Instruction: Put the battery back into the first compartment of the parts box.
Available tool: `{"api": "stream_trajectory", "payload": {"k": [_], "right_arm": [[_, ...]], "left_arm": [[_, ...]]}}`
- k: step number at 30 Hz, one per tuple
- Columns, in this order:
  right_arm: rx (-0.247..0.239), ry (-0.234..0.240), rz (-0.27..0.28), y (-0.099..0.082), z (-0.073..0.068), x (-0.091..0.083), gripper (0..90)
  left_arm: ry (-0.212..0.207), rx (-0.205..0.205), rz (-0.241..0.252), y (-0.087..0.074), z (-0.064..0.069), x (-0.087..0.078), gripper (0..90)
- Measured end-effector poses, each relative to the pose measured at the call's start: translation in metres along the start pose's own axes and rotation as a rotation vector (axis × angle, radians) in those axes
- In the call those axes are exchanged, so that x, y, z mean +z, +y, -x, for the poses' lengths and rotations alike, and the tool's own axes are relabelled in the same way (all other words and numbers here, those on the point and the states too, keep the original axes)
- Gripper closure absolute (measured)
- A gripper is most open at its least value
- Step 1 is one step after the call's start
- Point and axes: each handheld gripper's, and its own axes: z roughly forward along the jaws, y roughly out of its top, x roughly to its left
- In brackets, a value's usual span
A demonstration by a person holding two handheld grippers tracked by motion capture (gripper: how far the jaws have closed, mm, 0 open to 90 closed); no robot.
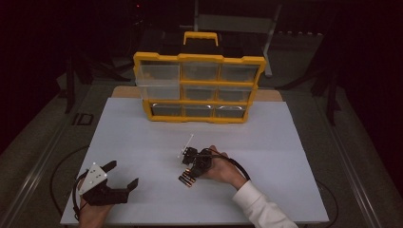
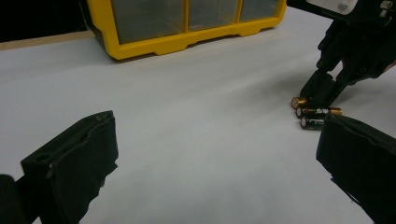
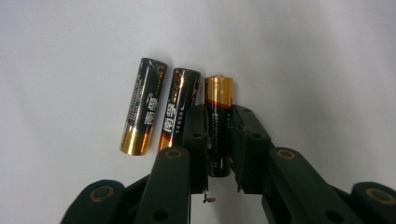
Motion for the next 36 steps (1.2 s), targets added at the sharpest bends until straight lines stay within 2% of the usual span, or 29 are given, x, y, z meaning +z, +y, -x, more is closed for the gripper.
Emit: {"api": "stream_trajectory", "payload": {"k": [12,21,23,29,36], "right_arm": [[-0.010,-0.004,0.005,-0.002,0.003,-0.004,77.0],[-0.050,-0.012,0.014,-0.003,0.003,-0.009,77.0],[-0.065,-0.023,0.014,-0.001,0.004,-0.014,77.0],[-0.071,-0.035,0.050,0.002,0.008,-0.031,77.0],[-0.072,-0.063,0.129,0.008,0.016,-0.060,77.0]], "left_arm": [[-0.001,0.002,-0.004,0.000,0.000,0.000,0.0],[-0.001,0.002,-0.003,0.000,0.000,0.001,0.0],[-0.002,0.002,-0.003,0.000,0.000,0.001,0.0],[-0.001,0.002,-0.001,0.000,0.000,0.000,0.0],[-0.001,0.001,0.000,0.000,0.000,0.000,0.0]]}}
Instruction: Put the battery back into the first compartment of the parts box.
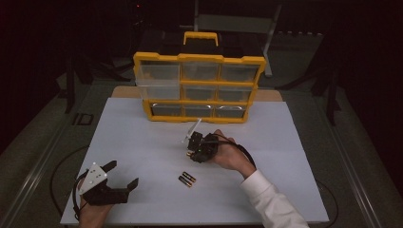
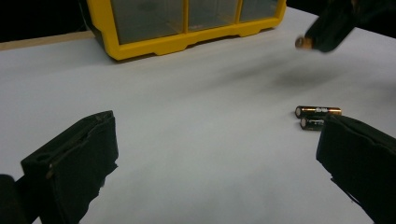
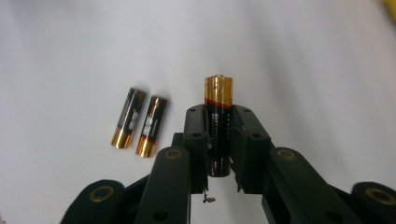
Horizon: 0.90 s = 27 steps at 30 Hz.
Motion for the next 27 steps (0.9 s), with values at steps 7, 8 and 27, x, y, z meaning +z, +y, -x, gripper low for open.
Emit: {"api": "stream_trajectory", "payload": {"k": [7,8,27], "right_arm": [[0.011,-0.015,0.094,0.010,0.016,-0.028,77.0],[0.021,-0.015,0.106,0.011,0.018,-0.033,77.0],[0.069,-0.024,0.413,0.042,0.052,-0.112,76.9]], "left_arm": [[0.003,-0.003,0.002,0.000,0.000,0.000,0.0],[0.002,-0.004,0.004,0.000,0.000,0.000,0.0],[0.001,-0.004,0.003,-0.001,-0.001,0.000,0.0]]}}
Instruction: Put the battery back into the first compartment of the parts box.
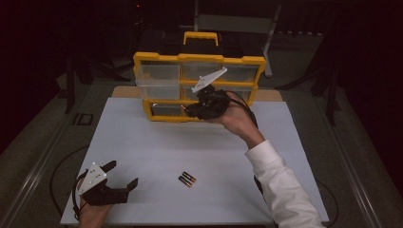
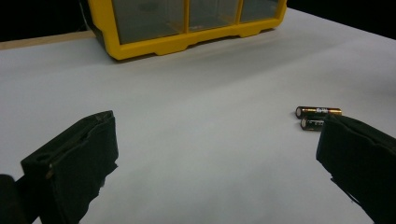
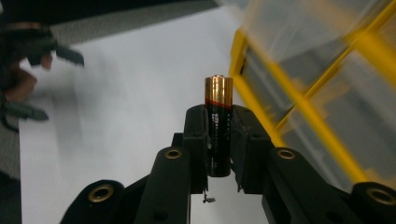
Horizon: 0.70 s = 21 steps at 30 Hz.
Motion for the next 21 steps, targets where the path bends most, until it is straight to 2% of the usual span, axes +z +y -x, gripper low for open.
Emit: {"api": "stream_trajectory", "payload": {"k": [9,16,21], "right_arm": [[0.037,-0.033,0.107,0.028,0.014,-0.020,76.8],[0.058,-0.064,0.153,0.045,0.021,-0.032,76.9],[0.073,-0.091,0.173,0.057,0.025,-0.033,76.8]], "left_arm": [[0.000,-0.001,-0.001,0.000,0.000,0.000,0.0],[-0.002,-0.001,-0.001,0.000,0.000,0.000,0.0],[-0.002,-0.001,-0.003,0.000,0.000,0.000,0.0]]}}
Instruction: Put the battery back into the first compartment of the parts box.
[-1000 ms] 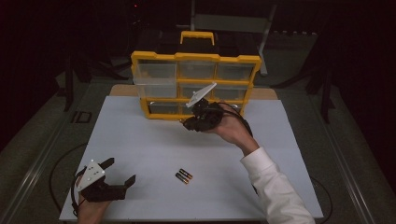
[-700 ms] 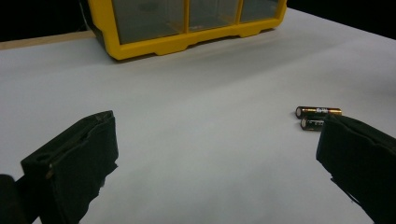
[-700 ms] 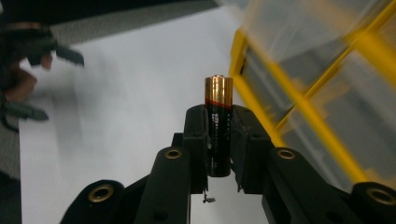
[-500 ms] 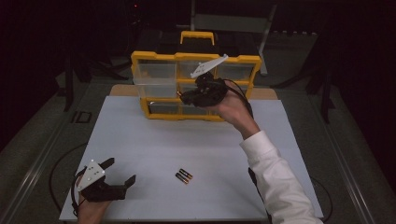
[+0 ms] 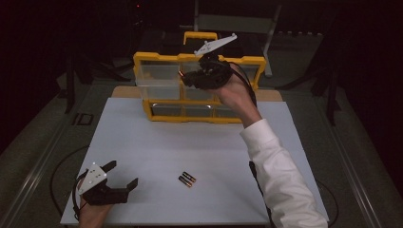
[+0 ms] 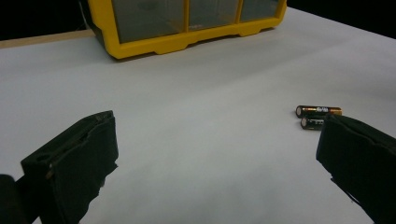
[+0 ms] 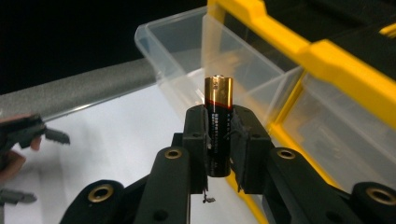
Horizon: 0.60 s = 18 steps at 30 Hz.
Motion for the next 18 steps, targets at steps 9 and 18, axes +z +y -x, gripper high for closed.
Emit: {"api": "stream_trajectory", "payload": {"k": [9,18], "right_arm": [[0.050,-0.014,0.064,0.016,0.004,0.007,76.4],[0.078,-0.024,0.099,0.026,0.004,0.021,76.4]], "left_arm": [[-0.001,-0.004,0.003,0.000,-0.001,-0.001,0.0],[-0.002,-0.002,0.004,-0.001,-0.002,-0.001,0.0]]}}
